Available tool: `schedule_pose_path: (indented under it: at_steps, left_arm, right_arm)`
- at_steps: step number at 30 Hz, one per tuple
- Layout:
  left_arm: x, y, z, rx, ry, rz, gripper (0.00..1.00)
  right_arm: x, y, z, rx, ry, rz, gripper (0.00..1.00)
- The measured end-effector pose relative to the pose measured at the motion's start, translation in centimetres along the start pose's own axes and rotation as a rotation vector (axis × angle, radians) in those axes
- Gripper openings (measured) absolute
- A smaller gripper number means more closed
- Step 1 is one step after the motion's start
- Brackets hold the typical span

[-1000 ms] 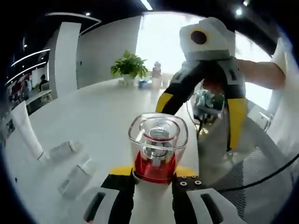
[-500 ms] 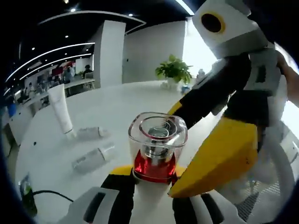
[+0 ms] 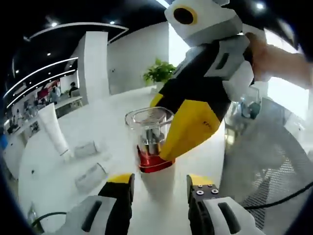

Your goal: Arrange the skincare products in the storage area until every visible bottle or jar stands upright without overlapping.

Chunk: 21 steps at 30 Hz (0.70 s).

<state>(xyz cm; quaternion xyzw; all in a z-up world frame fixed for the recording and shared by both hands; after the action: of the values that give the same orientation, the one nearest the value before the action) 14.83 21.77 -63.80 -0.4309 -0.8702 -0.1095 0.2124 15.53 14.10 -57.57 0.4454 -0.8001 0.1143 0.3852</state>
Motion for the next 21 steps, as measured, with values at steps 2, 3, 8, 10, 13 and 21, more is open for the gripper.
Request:
schedule_pose_path:
  at_steps: [2,3,8,10,13,21]
  left_arm:
    - [0.3,0.0,0.3,-0.069,0.019,0.034,0.52]
    - [1.2,0.4,0.6,-0.046,0.001,0.074,0.51]
    - [1.6,1.7,1.0,-0.019,0.022,0.118,0.51]
    - [1.1,2.1,0.5,-0.069,0.040,0.159,0.52]
    - [1.0,1.9,0.0,-0.087,0.034,0.188,0.52]
    - [0.2,1.5,-0.5,-0.141,0.051,0.264,0.52]
  right_arm:
    - [0.3,-0.4,-0.1,0.069,0.022,-0.012,0.26]
    - [0.4,-0.6,-0.2,0.125,0.030,-0.021,0.26]
    - [0.4,-0.7,-0.1,0.284,0.053,-0.116,0.26]
    - [0.5,-0.6,0.0,0.351,0.073,-0.208,0.26]
    - [0.5,-0.6,-0.1,0.387,0.088,-0.236,0.26]
    - [0.2,-0.9,-0.7,0.497,0.147,-0.318,0.27]
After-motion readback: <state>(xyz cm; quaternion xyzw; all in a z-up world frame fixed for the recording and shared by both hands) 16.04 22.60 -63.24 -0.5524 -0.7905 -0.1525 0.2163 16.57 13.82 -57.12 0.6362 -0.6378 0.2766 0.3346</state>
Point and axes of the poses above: the point that each gripper's makers call its tool centre point, and the gripper's own axes: x roughly backward along the fingers, y roughly to its left, z roughly out of its underside, the point moved 7 cm from there along x, roughly backward along the fingers, and after that the axes turned 3 degrees about -z, right-handed, at the moved point
